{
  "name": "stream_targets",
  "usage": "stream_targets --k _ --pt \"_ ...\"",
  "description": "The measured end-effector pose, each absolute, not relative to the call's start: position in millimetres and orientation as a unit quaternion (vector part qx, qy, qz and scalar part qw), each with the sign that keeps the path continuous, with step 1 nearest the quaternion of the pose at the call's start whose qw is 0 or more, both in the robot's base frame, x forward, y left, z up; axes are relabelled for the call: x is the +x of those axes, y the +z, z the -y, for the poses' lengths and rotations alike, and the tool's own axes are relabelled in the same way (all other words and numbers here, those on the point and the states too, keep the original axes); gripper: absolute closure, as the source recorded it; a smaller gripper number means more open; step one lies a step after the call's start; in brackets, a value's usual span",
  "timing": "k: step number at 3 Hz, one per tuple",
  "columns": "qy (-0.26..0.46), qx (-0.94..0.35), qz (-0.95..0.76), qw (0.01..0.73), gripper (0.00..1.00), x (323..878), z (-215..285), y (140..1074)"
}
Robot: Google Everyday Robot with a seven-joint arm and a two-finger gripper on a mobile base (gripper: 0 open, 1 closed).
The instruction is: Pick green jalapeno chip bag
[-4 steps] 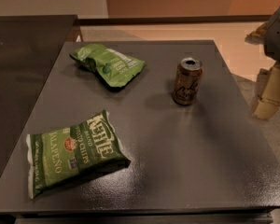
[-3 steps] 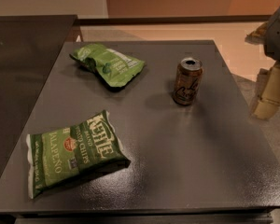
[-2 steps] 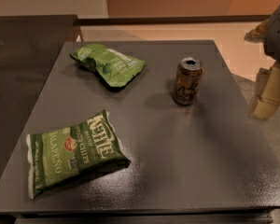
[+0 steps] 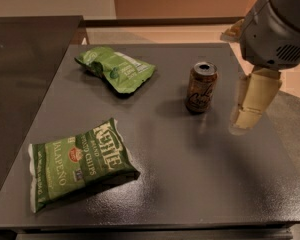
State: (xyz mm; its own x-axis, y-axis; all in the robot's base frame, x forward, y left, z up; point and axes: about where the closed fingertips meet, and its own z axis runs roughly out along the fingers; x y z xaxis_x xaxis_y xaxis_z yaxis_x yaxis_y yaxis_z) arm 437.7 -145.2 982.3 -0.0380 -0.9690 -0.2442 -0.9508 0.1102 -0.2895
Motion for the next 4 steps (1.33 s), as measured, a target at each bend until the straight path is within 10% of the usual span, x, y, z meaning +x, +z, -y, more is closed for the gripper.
stream_targets --k 4 --pt "0.032 -0.763 -0.628 0.151 0.00 410.8 -25.7 895.2"
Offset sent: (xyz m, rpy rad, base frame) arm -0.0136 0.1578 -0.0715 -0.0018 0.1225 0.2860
